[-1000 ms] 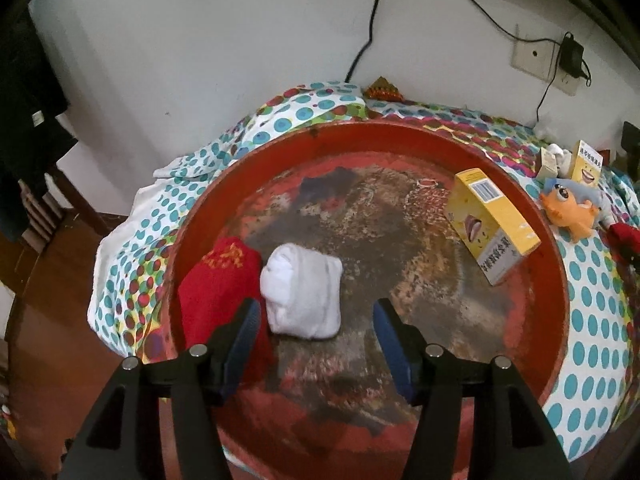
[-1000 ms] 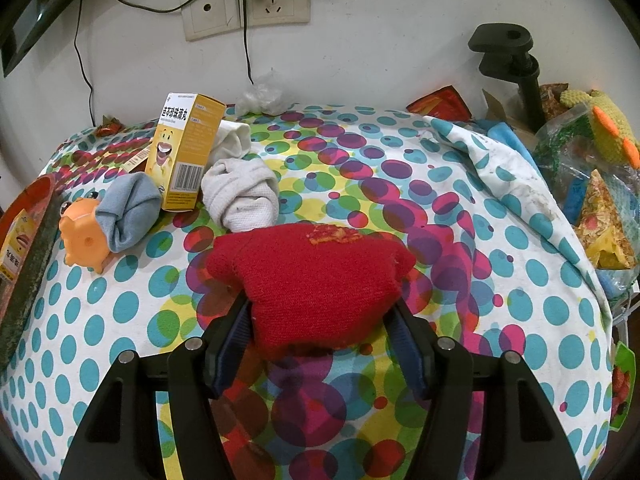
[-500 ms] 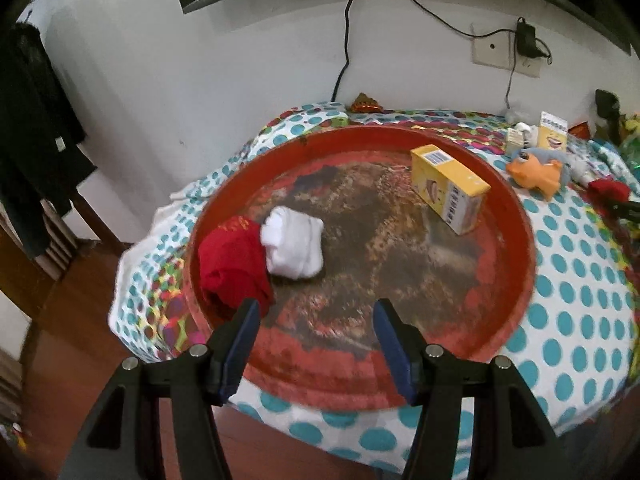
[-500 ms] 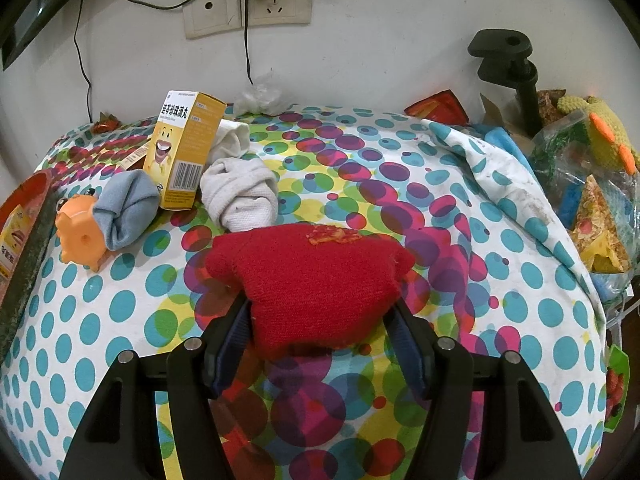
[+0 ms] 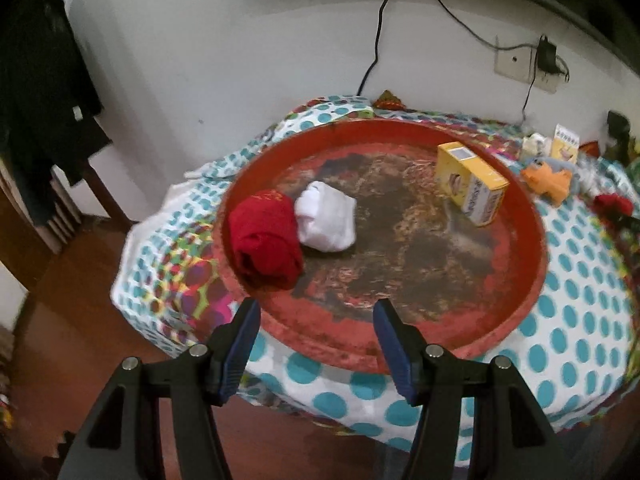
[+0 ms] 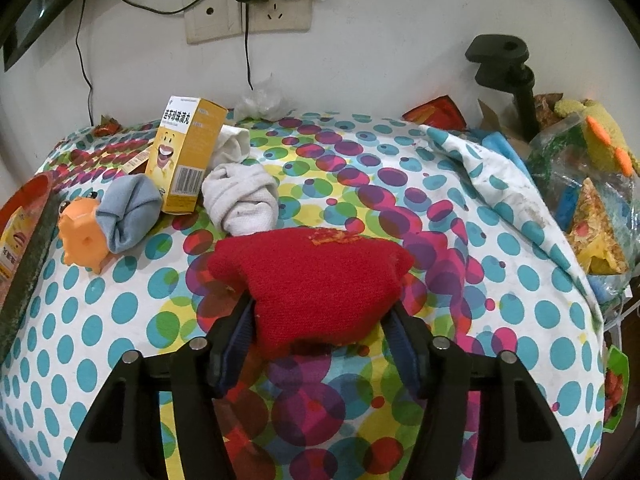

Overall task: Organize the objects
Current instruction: 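Carry the red sock toward the red tray with the right gripper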

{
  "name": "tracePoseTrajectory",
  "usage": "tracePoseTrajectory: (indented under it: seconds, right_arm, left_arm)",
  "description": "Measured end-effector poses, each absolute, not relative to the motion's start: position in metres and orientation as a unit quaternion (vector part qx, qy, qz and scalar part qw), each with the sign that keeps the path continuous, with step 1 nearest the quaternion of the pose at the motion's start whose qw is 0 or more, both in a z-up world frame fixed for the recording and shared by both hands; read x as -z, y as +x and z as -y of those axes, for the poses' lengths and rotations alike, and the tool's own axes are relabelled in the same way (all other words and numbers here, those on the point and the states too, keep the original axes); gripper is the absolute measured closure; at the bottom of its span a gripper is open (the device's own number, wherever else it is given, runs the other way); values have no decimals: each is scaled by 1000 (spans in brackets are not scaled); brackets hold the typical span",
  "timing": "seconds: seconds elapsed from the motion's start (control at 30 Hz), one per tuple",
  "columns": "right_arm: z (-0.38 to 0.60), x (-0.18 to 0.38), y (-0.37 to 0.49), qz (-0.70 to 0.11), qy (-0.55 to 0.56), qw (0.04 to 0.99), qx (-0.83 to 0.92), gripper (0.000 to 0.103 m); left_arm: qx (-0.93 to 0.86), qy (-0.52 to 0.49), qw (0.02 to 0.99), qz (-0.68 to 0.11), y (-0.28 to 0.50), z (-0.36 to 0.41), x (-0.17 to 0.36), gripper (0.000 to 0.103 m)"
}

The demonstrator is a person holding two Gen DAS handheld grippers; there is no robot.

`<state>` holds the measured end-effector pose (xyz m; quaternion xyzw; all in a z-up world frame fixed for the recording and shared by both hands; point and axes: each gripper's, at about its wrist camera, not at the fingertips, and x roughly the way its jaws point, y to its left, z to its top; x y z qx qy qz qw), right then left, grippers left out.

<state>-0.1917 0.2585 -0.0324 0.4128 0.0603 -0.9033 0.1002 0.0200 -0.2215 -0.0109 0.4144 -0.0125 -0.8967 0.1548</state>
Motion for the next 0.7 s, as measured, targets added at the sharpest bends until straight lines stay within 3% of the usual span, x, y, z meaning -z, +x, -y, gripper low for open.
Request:
tracePoseTrajectory:
  seconds: [0.2, 0.7]
  right_arm:
    - [-267, 27, -183, -74, 408, 92, 905, 55]
    - [-281, 8, -131, -31, 400, 90, 912, 55]
  left_arm:
    - [896, 419, 148, -10, 22, 229, 9, 43]
    - [895, 417, 152, -51, 25, 248, 8, 43]
